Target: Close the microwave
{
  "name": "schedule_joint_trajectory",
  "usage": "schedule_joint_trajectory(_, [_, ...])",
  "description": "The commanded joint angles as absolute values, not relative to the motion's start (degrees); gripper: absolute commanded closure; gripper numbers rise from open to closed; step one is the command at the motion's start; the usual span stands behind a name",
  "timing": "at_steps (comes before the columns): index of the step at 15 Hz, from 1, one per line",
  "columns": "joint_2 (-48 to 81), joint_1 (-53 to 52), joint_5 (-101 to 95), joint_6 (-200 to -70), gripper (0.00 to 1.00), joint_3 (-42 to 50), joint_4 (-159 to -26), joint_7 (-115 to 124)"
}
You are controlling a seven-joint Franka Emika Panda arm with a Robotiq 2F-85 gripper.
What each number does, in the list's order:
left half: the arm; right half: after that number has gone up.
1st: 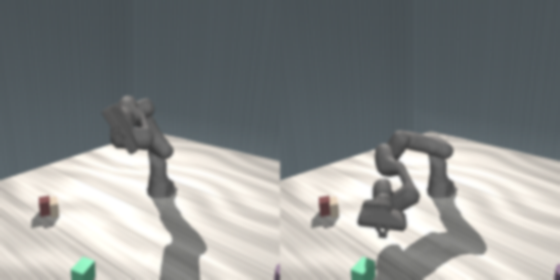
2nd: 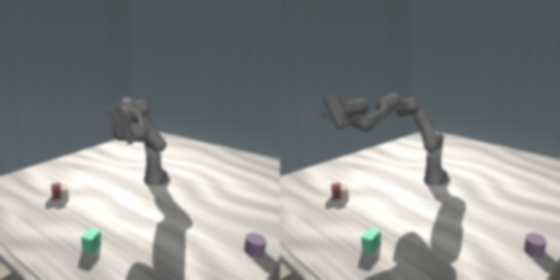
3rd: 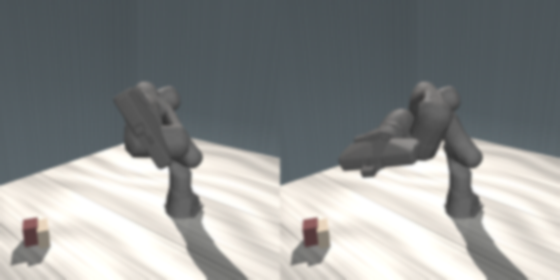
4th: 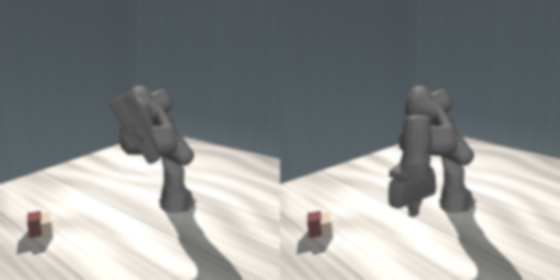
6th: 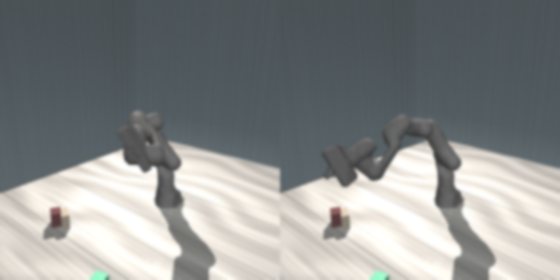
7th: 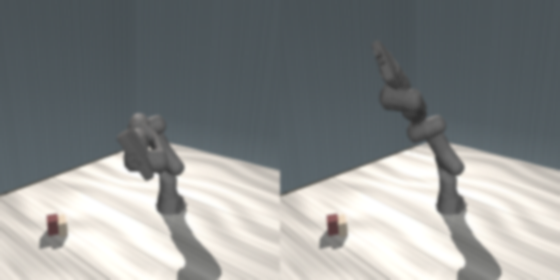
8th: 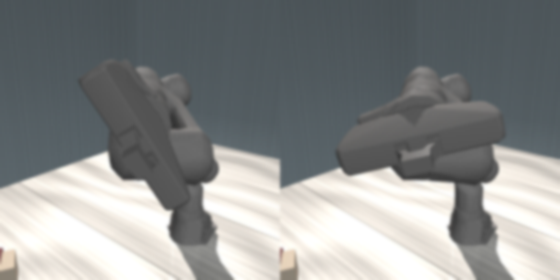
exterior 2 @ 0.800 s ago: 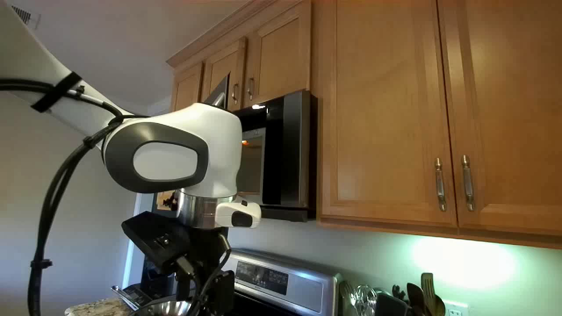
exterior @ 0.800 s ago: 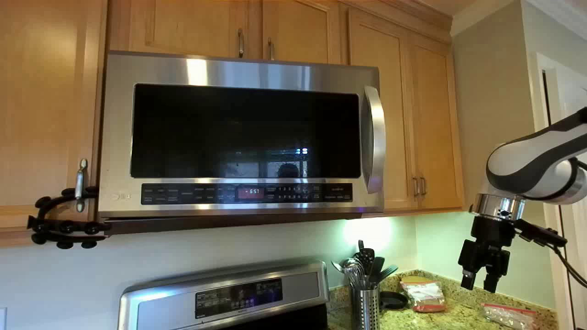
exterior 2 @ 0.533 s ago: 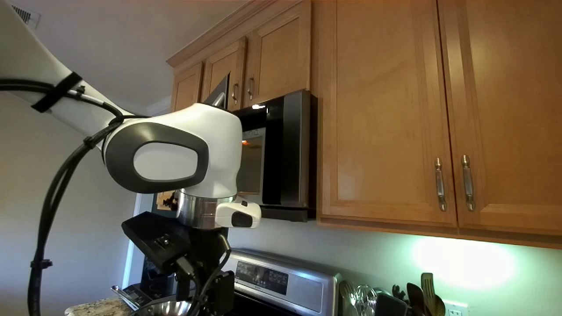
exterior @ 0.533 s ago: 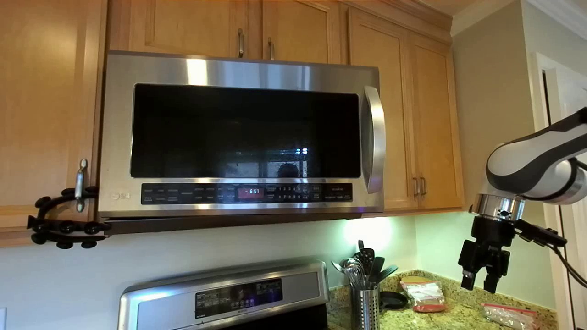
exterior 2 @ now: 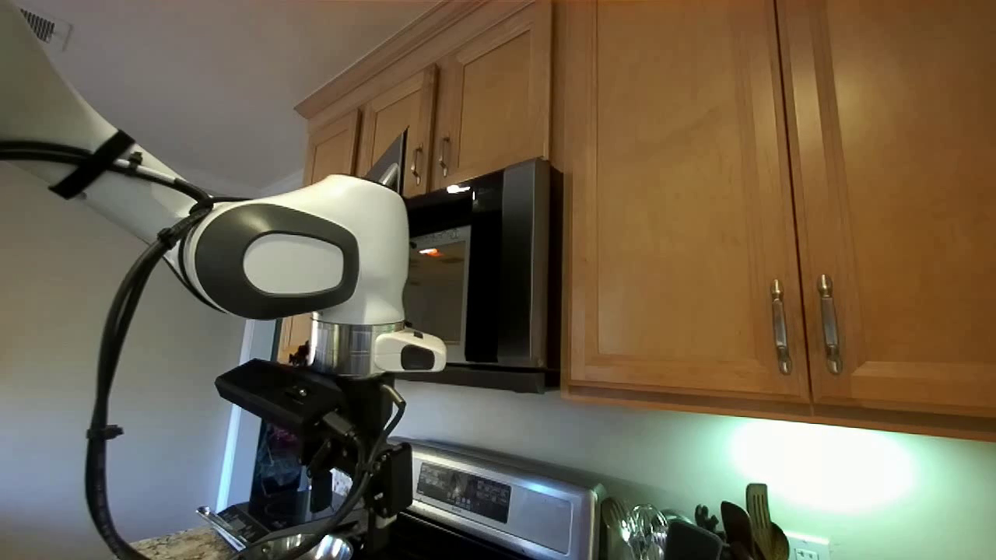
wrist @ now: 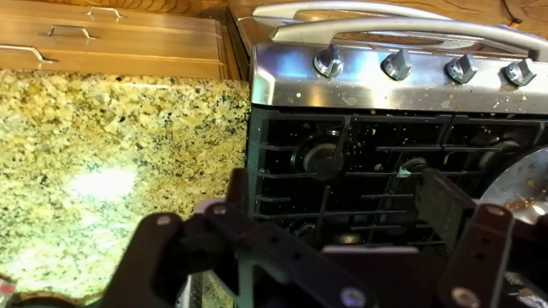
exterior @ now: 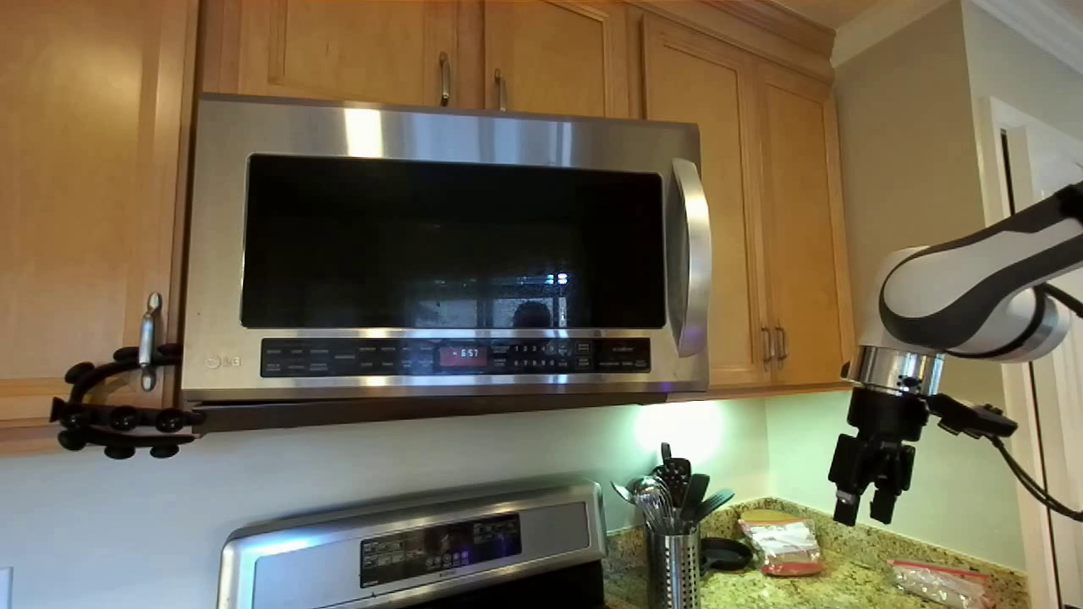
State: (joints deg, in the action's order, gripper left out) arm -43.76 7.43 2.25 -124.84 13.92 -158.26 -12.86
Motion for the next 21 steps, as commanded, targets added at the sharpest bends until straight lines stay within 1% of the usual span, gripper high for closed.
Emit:
schedule_joint_trajectory(1, [-44.68, 6.26, 0.42, -123.87, 0.00, 9.07, -155.46, -11.84])
schedule_joint_trajectory(2, [-44.93, 5.99, -0.21, -123.77, 0.06, 7.50, -154.59, -11.57])
schedule_joint_trajectory(4, [-45.17, 5.22, -1.17, -123.56, 0.33, 5.02, -152.81, -11.10])
schedule_joint_trajectory(6, [-45.78, 4.67, -1.84, -124.03, 0.47, 3.05, -151.39, -10.40])
schedule_joint_trajectory(13, [-47.99, 2.09, -2.48, -126.14, 0.93, -1.60, -147.22, -6.97])
schedule_joint_trajectory(15, [-48.41, 0.98, -2.61, -127.59, 0.99, -2.52, -146.69, -7.09])
schedule_joint_trajectory(18, [-47.79, -1.10, -2.39, -131.36, 1.00, -3.30, -145.95, -7.99])
schedule_joint_trajectory(20, [-47.00, -2.89, -1.88, -134.31, 0.98, -3.13, -145.66, -8.95])
schedule_joint_trajectory(21, [-46.78, -3.58, -1.87, -135.96, 0.98, -2.99, -145.71, -9.35])
